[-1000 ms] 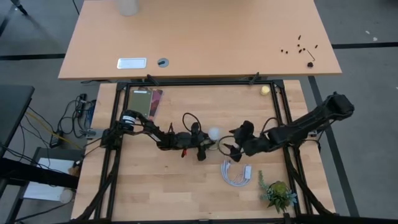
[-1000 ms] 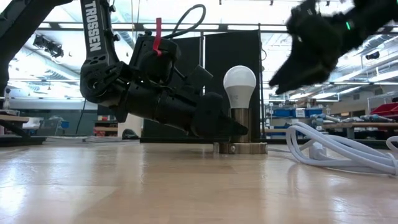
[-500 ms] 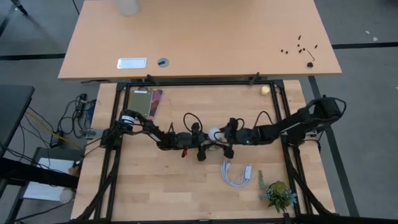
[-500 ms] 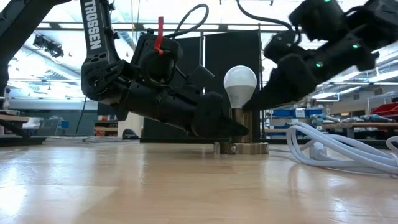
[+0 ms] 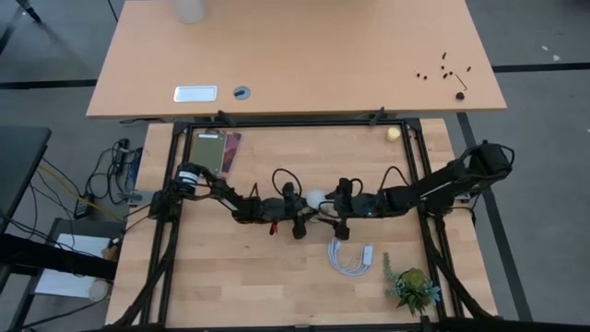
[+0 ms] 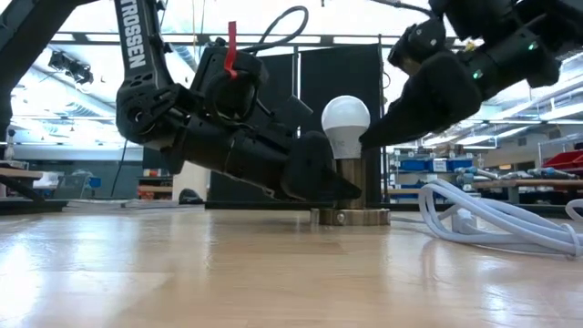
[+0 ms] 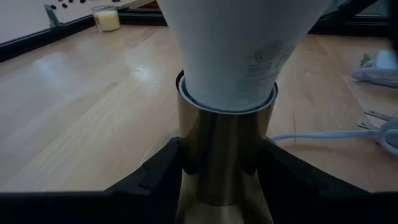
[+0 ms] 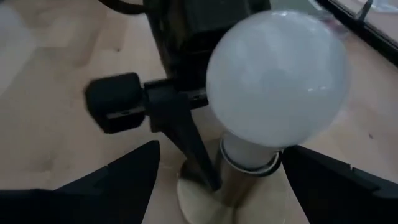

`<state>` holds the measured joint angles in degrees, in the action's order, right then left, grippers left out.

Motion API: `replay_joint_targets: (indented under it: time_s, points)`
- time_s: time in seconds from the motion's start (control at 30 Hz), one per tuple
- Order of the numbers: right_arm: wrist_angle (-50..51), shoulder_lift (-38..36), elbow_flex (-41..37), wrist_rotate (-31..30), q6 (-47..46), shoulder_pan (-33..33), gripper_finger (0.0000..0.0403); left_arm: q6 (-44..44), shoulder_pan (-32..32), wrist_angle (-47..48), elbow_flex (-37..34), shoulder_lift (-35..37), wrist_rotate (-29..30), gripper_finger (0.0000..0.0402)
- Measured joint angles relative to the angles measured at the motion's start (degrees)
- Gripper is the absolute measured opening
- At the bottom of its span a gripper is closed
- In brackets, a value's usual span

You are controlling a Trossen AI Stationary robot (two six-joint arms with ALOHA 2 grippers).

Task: Screw lightbulb
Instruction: Insert the white lightbulb into the desk lamp

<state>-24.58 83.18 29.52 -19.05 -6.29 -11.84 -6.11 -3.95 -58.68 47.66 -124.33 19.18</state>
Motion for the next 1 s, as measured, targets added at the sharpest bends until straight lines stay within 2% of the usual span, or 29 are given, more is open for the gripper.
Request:
replay_joint_targets:
  time_s: [0.07,0.2,0.23,0.37,0.53,0.8,1.0]
  points:
    - [2.1,-1.4,0.0,0.9,-2.8,-1.0,0.0345,-0.4,-0.1,0.4,0.0,0.0,0.9,0.0191]
    - [6.0,-3.2,0.2,9.7,-8.7,-3.8,0.0345,-1.0,0.3,0.3,0.0,-0.1,2.7,0.019]
    - [7.0,-3.3,0.2,8.7,-8.8,-4.3,0.0345,-0.9,0.3,0.3,0.0,-0.1,2.6,0.019]
    - [9.0,-3.6,0.1,-2.8,-8.9,-4.1,0.0345,0.4,0.3,0.3,0.0,-0.1,2.2,0.019]
    - [8.8,-3.5,0.1,-4.1,-6.8,-0.2,0.0345,1.5,0.3,0.1,0.0,-0.1,-0.3,0.0191]
    - [-0.9,-1.1,0.1,7.3,0.3,5.1,0.0345,4.8,0.1,-0.1,0.0,-0.1,-6.8,0.019]
    - [-10.4,5.2,0.1,14.3,5.0,7.0,0.0345,6.1,0.1,-0.3,0.0,-0.1,-10.1,0.019]
